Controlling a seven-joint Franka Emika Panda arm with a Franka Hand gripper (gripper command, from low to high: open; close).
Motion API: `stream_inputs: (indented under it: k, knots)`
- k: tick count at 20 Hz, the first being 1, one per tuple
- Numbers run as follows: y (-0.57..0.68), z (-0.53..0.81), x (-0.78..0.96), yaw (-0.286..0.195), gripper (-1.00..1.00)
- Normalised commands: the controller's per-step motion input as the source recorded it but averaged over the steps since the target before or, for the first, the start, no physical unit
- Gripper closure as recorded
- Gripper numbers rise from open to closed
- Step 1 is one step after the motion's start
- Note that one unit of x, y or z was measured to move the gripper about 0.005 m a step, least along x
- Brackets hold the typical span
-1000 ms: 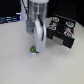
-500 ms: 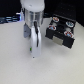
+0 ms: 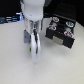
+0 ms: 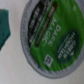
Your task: Open the kcup holder, insert the kcup into the holder, and close the kcup holder
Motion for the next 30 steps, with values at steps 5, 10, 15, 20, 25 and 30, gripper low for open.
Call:
stream_inputs:
  k: [5,10,15,20,25,30]
  knots:
    - [-0.04,0.04,-0.02,-0.082,1.00]
    - [0.10,0.38,0.01,-0.053,1.00]
    - [0.38,0.83,0.00,-0.055,1.00]
    - [0.47,0.78,-0.01,-0.005,1.00]
    - [0.58,0.61,-0.04,0.016,1.00]
    - [0.68,0.40,-0.11,0.031,1.00]
